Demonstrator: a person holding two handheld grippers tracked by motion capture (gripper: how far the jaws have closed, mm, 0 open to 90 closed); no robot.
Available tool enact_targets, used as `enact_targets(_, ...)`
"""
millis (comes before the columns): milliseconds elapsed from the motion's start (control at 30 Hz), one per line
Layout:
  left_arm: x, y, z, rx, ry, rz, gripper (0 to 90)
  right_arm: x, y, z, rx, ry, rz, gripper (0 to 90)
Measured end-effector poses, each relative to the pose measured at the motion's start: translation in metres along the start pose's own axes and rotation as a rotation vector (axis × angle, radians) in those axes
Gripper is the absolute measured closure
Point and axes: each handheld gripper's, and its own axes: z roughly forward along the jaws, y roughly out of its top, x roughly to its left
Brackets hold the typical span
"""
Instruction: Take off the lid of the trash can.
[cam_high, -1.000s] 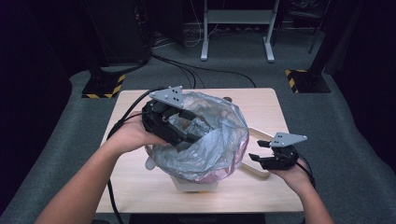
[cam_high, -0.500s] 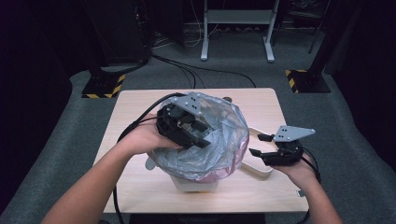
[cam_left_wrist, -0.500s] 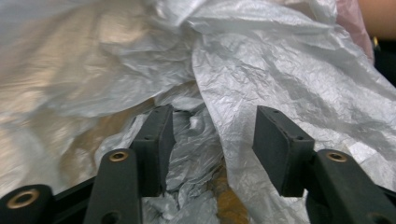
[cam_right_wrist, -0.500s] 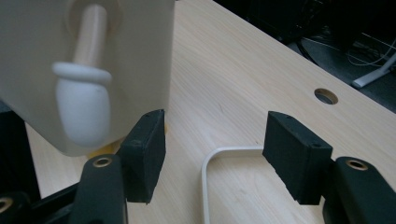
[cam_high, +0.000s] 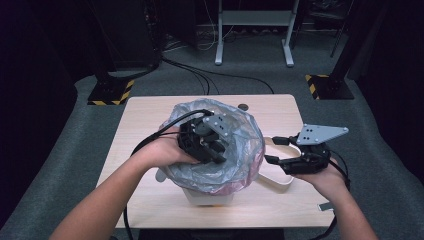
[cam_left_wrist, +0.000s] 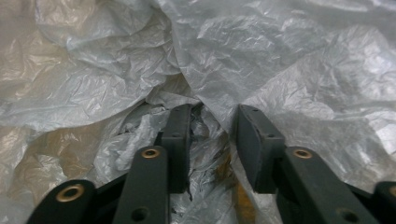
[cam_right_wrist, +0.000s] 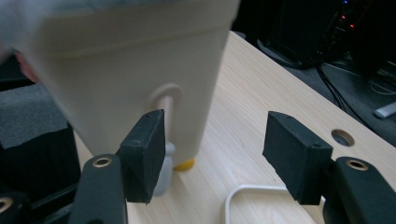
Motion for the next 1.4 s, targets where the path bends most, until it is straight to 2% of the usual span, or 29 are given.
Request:
enact_targets(33, 0.0, 0.0, -0.001, 0.002, 0.008, 0.0, 61.8, 0.002, 0.004, -0.002, -0.002, 0.008, -0.005, 37.7)
enact_targets(167, 0.002, -0.003, -0.011, -0.041, 0.051, -0.025, 48.4, 0.01, 0.023, -0.013, -0.011, 0.027, -0.034, 37.7)
enact_targets(300, 0.004, -0.013, -0.026, -0.096, 0.082, -0.052, 42.1, 0.016, 0.043, -0.028, -0.016, 0.026, -0.067, 37.9)
enact_targets(400, 0.004, -0.019, -0.036, -0.119, 0.105, -0.067, 40.6, 0.017, 0.056, -0.038, -0.031, 0.023, -0.079, 38.0)
enact_targets(600, 0.002, -0.028, -0.045, -0.127, 0.127, -0.075, 39.2, 0.022, 0.078, -0.05, -0.065, 0.019, -0.096, 37.9)
enact_targets(800, 0.004, -0.041, -0.046, -0.151, 0.13, -0.099, 37.9, 0.027, 0.092, -0.043, -0.091, 0.064, -0.087, 36.8)
enact_targets(867, 0.003, -0.046, -0.044, -0.161, 0.117, -0.105, 37.6, 0.03, 0.094, -0.037, -0.089, 0.085, -0.083, 36.6)
enact_targets(1000, 0.003, -0.052, -0.042, -0.158, 0.106, -0.11, 37.5, 0.032, 0.09, -0.027, -0.047, 0.075, -0.088, 39.1)
enact_targets(1033, 0.003, -0.056, -0.04, -0.158, 0.098, -0.114, 37.5, 0.029, 0.081, -0.019, -0.014, 0.077, -0.065, 42.4)
enact_targets(1067, 0.003, -0.056, -0.04, -0.158, 0.098, -0.114, 37.5, 0.029, 0.081, -0.019, -0.014, 0.077, -0.065, 42.4)
enact_targets(1100, 0.003, -0.058, -0.039, -0.162, 0.095, -0.118, 37.5, 0.026, 0.073, -0.015, -0.001, 0.096, -0.04, 47.6)
enact_targets(1167, 0.003, -0.06, -0.037, -0.166, 0.089, -0.12, 37.4, 0.025, 0.064, -0.012, 0.007, 0.117, -0.024, 54.9)
enact_targets(1200, 0.004, -0.063, -0.035, -0.168, 0.084, -0.123, 37.4, 0.024, 0.061, -0.01, 0.013, 0.13, -0.023, 60.7)
enact_targets(1233, 0.004, -0.063, -0.035, -0.168, 0.084, -0.123, 37.4, 0.024, 0.061, -0.01, 0.013, 0.13, -0.023, 60.7)
enact_targets(1333, 0.004, -0.066, -0.035, -0.183, 0.072, -0.129, 37.4, 0.025, 0.051, -0.004, 0.037, 0.154, -0.032, 76.9)
enact_targets(1400, 0.005, -0.068, -0.034, -0.189, 0.072, -0.133, 37.4, 0.026, 0.045, 0.001, 0.048, 0.162, -0.043, 81.1)
